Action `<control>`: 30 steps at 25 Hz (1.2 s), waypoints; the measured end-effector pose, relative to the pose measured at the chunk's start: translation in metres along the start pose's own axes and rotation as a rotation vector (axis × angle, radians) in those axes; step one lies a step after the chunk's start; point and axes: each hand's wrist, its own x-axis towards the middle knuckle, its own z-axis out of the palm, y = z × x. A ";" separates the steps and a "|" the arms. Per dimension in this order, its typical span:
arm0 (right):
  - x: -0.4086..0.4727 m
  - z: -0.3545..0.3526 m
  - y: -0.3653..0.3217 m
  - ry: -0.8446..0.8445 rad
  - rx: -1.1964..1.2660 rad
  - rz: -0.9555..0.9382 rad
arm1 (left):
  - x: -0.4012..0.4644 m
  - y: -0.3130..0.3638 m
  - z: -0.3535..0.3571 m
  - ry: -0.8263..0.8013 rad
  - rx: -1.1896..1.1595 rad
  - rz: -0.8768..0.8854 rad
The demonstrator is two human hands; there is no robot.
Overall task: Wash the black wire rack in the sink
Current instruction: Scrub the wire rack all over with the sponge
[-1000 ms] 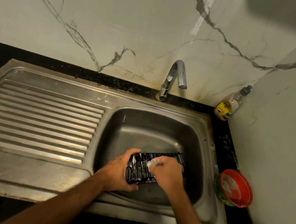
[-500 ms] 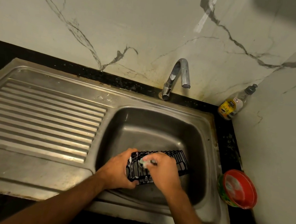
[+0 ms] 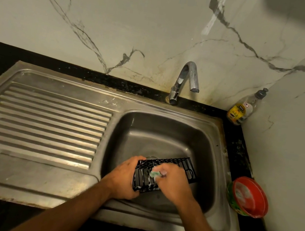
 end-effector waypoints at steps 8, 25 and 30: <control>0.009 -0.001 -0.016 0.159 0.223 0.157 | 0.001 0.004 -0.001 -0.031 -0.009 -0.018; -0.017 0.001 0.009 0.148 -0.087 0.099 | 0.006 -0.007 0.006 -0.072 0.001 -0.007; 0.007 0.003 0.006 0.105 -0.093 -0.017 | 0.007 -0.012 0.007 -0.064 -0.007 -0.028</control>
